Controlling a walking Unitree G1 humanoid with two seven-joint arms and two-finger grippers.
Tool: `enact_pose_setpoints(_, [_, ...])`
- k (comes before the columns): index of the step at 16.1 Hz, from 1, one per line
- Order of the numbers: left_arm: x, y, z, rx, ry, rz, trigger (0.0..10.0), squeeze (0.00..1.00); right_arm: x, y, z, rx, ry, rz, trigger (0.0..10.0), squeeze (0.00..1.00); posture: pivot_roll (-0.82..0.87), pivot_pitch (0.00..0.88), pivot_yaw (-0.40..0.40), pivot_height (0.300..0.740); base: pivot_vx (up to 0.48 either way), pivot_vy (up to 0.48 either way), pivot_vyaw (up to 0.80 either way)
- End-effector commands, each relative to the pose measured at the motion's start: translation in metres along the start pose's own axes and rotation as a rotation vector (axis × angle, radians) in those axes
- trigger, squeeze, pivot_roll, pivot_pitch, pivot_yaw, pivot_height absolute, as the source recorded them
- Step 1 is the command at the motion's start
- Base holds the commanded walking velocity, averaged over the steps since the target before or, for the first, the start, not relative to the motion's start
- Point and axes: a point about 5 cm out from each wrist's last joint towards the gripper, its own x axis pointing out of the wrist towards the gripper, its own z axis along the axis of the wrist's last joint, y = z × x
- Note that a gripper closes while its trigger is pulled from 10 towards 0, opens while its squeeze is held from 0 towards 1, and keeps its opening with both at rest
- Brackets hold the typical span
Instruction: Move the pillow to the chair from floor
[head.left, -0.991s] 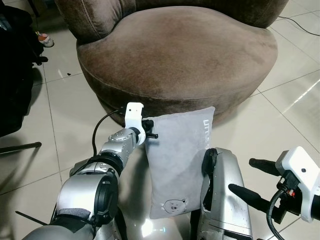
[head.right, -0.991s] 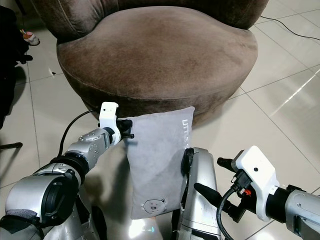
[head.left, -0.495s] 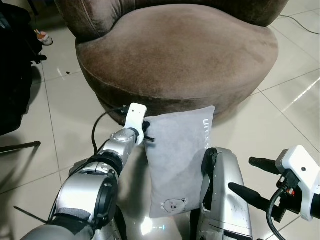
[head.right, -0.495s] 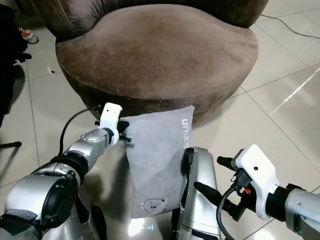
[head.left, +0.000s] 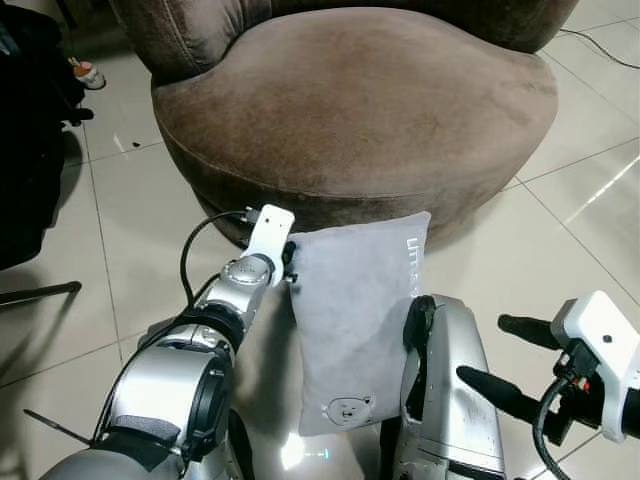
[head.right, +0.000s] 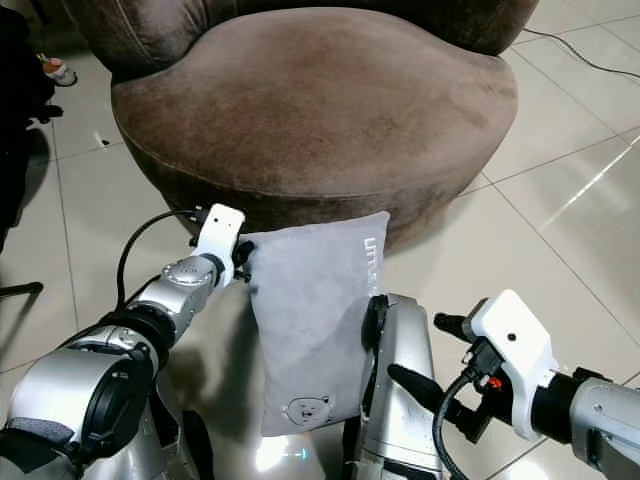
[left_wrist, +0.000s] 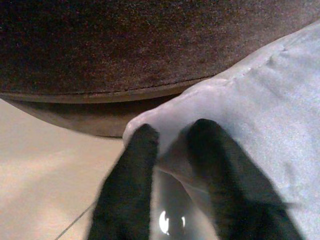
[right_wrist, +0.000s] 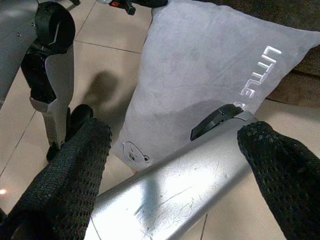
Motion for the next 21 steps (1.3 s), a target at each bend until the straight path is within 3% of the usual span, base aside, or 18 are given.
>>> enact_pose_setpoints(1, [0.0001, -0.0031, -0.0035, -0.018, 0.018, -0.020, 10.0, 1.00, -0.0017, 0.0008, -0.0001, -0.002, 0.017, 0.006, 10.0, 0.00, -0.54, 0.171, -0.018, 0.386, 0.000, 0.000, 0.00])
enact_pose_setpoints(21, [-0.0007, -0.0032, -0.0094, -0.059, 0.036, -0.036, 10.0, 1.00, -0.0030, 0.0011, -0.0001, -0.003, 0.016, 0.004, 10.0, 0.00, -0.54, 0.157, -0.014, 0.386, 0.000, 0.000, 0.00])
